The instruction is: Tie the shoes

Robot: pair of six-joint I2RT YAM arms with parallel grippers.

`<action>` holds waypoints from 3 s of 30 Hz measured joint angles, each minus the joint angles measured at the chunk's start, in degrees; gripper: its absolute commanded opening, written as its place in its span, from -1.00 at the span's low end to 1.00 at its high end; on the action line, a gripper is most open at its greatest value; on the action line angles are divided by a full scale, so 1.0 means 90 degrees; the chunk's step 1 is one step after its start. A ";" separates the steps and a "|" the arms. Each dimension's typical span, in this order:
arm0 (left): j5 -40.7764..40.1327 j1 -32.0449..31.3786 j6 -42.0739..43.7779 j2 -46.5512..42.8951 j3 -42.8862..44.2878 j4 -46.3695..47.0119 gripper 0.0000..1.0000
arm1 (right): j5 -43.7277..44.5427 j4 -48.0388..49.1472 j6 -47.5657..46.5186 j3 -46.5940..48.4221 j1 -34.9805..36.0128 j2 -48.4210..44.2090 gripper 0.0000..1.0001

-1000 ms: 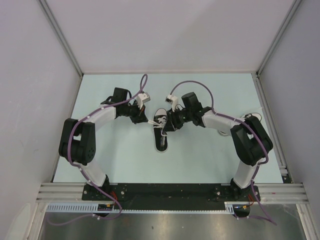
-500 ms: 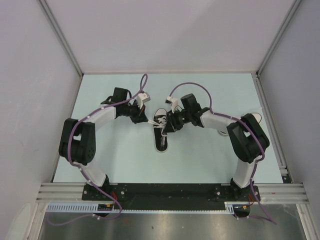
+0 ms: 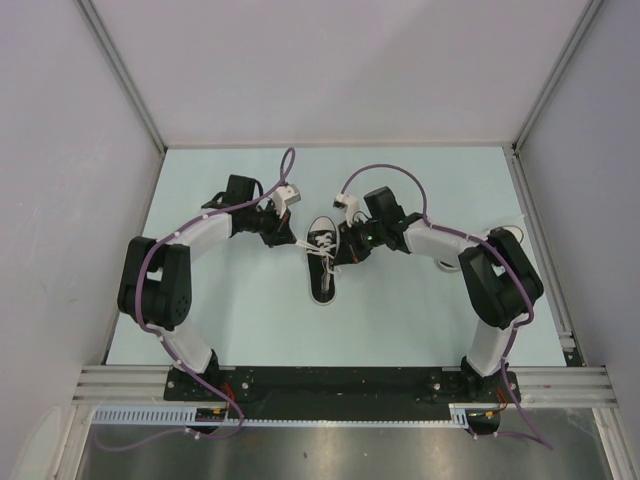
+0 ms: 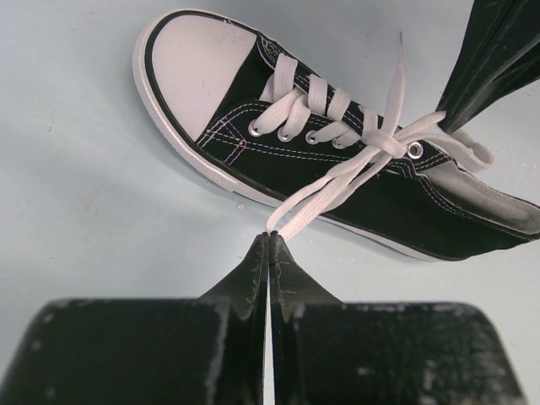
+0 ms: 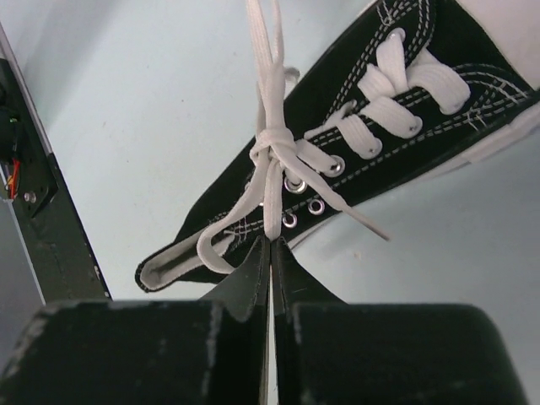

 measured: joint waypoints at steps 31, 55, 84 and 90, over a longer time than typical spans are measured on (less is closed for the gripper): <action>-0.0100 0.0102 0.0384 0.0056 0.0204 -0.0311 -1.00 | 0.0129 -0.0923 -0.0678 0.0039 -0.0175 -0.0265 -0.66; 0.0175 -0.0219 0.0267 0.0058 0.0204 -0.0175 -1.00 | -0.0551 -0.0597 -0.0605 0.0697 -0.0355 -0.0221 -0.20; 0.0180 -0.0219 0.0270 0.0058 0.0204 -0.0131 -1.00 | -0.0661 -0.0673 -0.0498 0.0821 -0.0248 0.0381 -0.83; 0.0180 -0.0219 0.0270 0.0073 0.0219 -0.0134 -1.00 | -0.0789 -0.0668 -0.0437 0.0838 -0.0304 0.0381 -1.00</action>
